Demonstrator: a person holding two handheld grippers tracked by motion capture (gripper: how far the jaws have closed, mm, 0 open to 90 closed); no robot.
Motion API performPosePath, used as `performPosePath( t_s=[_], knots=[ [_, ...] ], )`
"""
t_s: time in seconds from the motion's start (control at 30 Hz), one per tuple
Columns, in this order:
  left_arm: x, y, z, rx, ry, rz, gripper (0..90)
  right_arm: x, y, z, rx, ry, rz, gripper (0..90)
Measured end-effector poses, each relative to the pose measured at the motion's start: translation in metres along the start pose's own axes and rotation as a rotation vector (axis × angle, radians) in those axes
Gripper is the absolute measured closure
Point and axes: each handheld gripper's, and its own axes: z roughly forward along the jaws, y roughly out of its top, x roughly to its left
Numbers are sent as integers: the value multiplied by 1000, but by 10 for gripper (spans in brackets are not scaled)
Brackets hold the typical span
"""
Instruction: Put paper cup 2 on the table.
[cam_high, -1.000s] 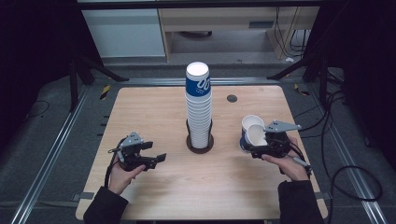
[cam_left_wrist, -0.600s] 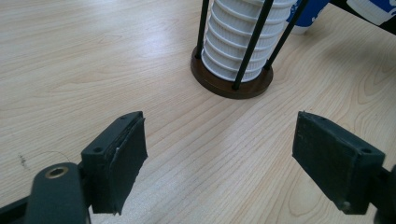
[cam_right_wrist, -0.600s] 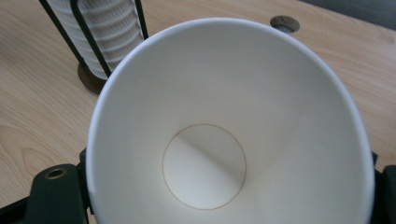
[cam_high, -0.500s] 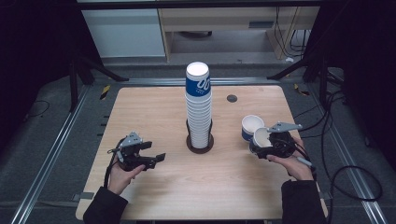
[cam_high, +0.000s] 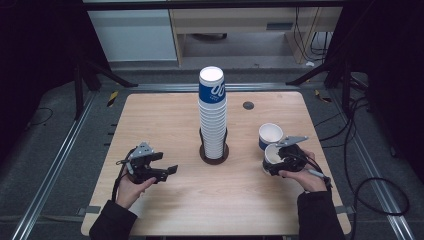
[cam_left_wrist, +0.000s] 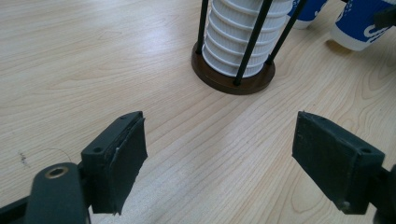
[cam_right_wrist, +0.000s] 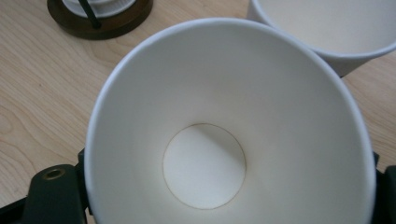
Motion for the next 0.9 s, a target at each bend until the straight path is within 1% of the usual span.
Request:
performPosePath(
  t_s=[0.07, 0.1, 0.23, 0.4, 0.43, 0.53, 0.6, 0.67, 0.73, 0.8, 0.83, 0.9],
  knots=[
    [0, 0, 0, 0, 0, 0, 171, 1, 0, 3, 3, -2, -7, 182],
    [0, 0, 0, 2, -1, 0, 171, 2, -1, 6, 20, -7, -16, 181],
    [0, 0, 1, 3, 0, -1, 170, 1, -3, 9, 33, 8, -9, 177],
    [0, -1, 2, 6, -2, 0, 169, 0, -4, 11, 28, -1, -9, 169],
    [0, -1, 2, 8, -2, 1, 170, 0, -4, 11, 27, -5, -12, 161],
    [-1, -1, 2, 10, -2, 1, 169, 0, -5, 12, 24, 1, -10, 92],
    [-1, -1, 1, 9, -1, 1, 168, 1, -6, 10, 15, -6, -19, 77],
    [-1, -1, 1, 9, -1, 0, 165, 2, -6, 9, 10, -8, -16, 68],
    [0, -1, 0, 11, 0, 0, 164, 3, -11, 3, -9, -7, 1, 51],
    [1, -1, -1, 13, 2, -3, 162, 4, -14, 1, -16, -5, 2, 48],
    [3, -2, -1, 13, 4, -8, 160, 5, -23, -5, -20, -5, 4, 48],
    [3, -2, -1, 19, 6, -10, 157, 5, -30, -10, -23, -22, 15, 42]
  ],
)
